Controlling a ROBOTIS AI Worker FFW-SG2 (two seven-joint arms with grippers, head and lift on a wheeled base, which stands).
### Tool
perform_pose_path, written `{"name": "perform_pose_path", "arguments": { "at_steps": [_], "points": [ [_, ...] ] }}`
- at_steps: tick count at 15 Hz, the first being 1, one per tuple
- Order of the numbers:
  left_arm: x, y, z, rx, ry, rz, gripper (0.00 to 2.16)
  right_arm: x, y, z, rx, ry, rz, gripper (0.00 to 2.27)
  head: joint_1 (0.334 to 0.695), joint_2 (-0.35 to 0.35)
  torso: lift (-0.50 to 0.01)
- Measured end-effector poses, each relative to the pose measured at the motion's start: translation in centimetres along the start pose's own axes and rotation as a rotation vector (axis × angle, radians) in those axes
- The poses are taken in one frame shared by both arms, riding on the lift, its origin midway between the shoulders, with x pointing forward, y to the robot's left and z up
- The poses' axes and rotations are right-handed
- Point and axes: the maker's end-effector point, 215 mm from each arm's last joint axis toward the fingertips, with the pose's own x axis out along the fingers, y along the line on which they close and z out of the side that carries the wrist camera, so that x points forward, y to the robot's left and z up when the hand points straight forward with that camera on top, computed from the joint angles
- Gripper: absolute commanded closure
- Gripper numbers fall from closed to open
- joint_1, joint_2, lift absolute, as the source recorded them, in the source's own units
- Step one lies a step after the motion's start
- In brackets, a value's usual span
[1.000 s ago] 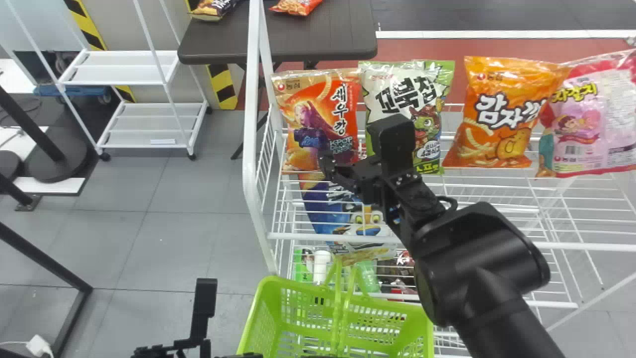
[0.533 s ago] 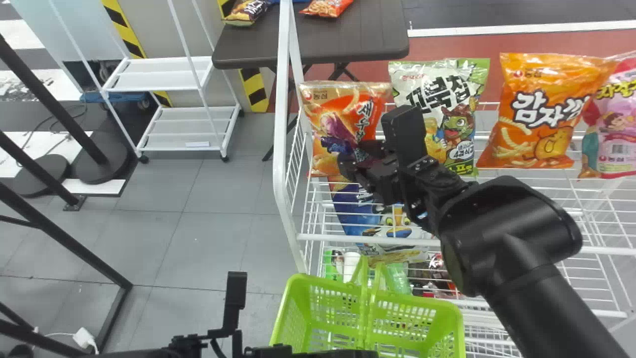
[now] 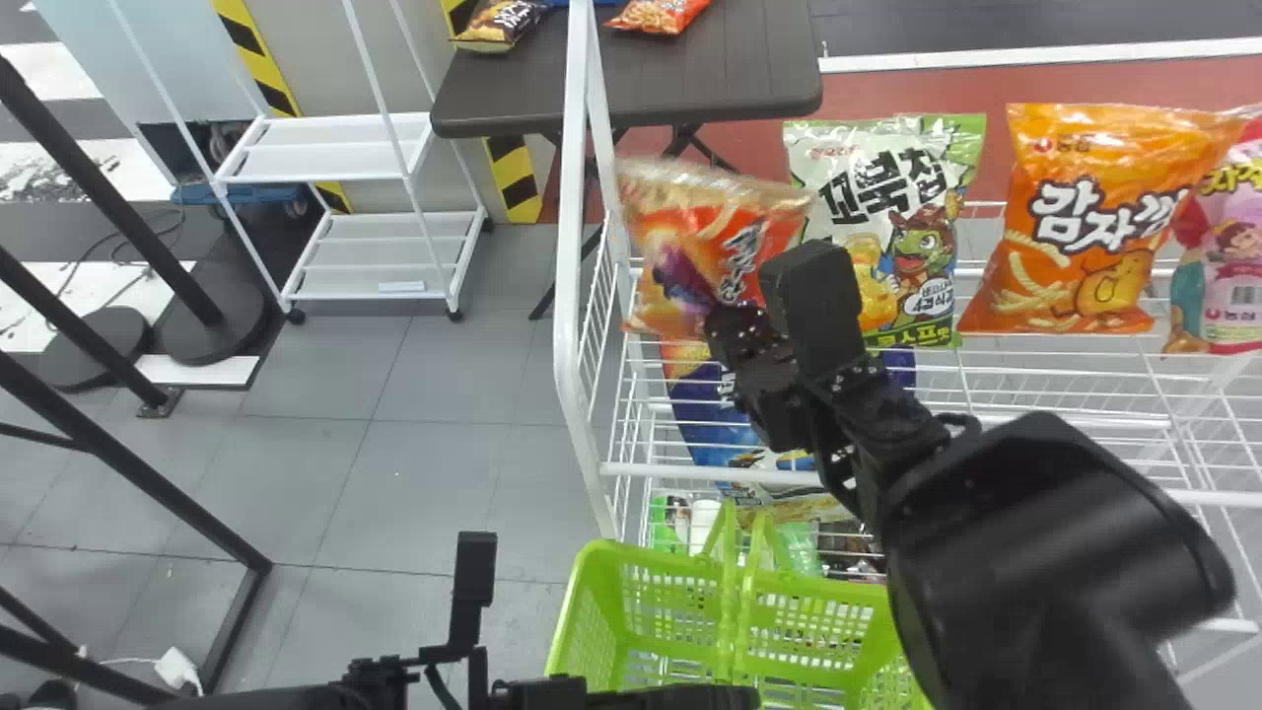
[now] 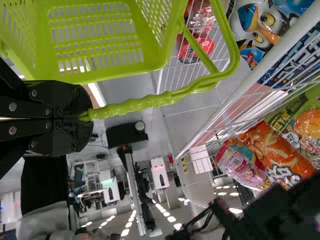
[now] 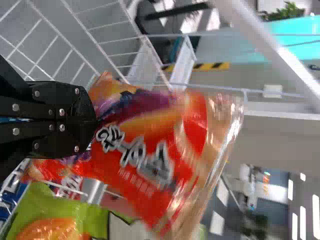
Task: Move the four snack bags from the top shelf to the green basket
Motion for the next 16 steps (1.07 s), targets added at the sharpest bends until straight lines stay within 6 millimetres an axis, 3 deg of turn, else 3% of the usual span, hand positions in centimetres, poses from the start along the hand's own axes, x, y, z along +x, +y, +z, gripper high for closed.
{"name": "perform_pose_path", "arguments": {
  "at_steps": [2, 4, 11, 13, 16],
  "points": [
    [-0.3, -0.1, 0.4, 0.0, -0.013, -0.002, 1.81, -3.1, -1.2, 1.2, -0.001, -0.041, -0.057, 1.93, 0.695, 0.115, 0.0],
    [-1.0, -0.1, 0.8, 0.002, -0.033, 0.004, 1.81, -6.7, -2.6, 0.3, -0.012, -0.013, -0.09, 1.93, 0.695, 0.09, 0.0],
    [-2.5, -0.7, 2.0, 0.004, -0.082, -0.003, 1.81, -20.7, -5.1, -9.1, -0.016, 0.322, -0.12, 1.93, 0.695, -0.068, 0.0],
    [-2.6, -0.9, 1.7, -0.004, -0.095, -0.009, 1.81, -24.1, -4.1, -12.4, 0.011, 0.466, -0.062, 1.93, 0.695, -0.096, 0.0],
    [-2.6, -1.3, 1.6, -0.003, -0.102, -0.013, 1.81, -28.7, -0.8, -17.5, 0.048, 0.688, 0.02, 1.93, 0.695, -0.13, 0.0]
  ]
}}
